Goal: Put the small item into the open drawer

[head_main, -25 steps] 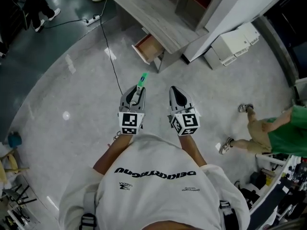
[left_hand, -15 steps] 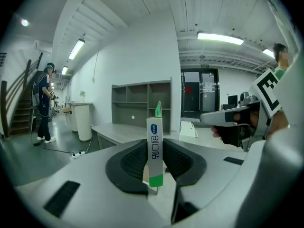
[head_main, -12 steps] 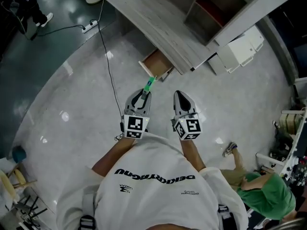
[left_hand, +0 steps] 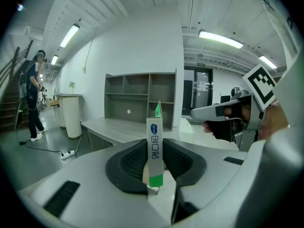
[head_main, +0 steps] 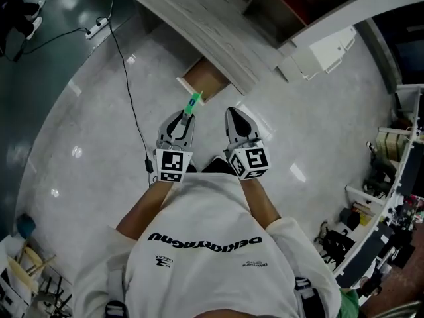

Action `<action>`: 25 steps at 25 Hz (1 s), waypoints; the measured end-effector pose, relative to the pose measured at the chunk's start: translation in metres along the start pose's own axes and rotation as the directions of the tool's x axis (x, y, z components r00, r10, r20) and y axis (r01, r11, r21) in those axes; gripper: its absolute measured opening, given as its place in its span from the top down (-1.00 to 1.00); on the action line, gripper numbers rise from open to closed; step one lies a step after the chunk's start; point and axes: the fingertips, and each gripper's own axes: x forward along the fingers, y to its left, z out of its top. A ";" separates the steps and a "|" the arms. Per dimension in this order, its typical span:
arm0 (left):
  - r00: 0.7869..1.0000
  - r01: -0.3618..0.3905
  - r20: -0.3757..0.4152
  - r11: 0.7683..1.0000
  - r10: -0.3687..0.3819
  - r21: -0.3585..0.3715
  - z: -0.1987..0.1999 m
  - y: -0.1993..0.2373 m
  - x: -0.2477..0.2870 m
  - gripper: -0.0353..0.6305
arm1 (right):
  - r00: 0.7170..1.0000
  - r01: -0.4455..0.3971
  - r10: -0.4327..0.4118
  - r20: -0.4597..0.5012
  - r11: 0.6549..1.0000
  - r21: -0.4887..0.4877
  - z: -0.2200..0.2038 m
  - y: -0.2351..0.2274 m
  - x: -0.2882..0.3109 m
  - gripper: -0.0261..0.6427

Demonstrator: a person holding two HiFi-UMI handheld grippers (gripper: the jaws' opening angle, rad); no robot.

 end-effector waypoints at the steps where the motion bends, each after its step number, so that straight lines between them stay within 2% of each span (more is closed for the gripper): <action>1: 1.000 0.004 -0.010 1.000 -0.004 0.000 -0.004 0.001 0.003 0.59 | 1.000 -0.004 0.004 -0.007 1.000 0.001 -0.003 -0.001 0.003 0.83; 16: 0.995 -0.017 -0.102 1.000 0.016 -0.012 -0.043 -0.003 0.086 0.59 | 0.995 -0.049 0.051 -0.083 0.998 0.036 -0.054 -0.050 0.037 0.83; 25: 0.988 -0.003 -0.152 1.000 0.005 0.016 -0.078 0.007 0.124 0.59 | 0.988 -0.069 0.076 -0.133 0.996 0.055 -0.087 -0.060 0.062 0.83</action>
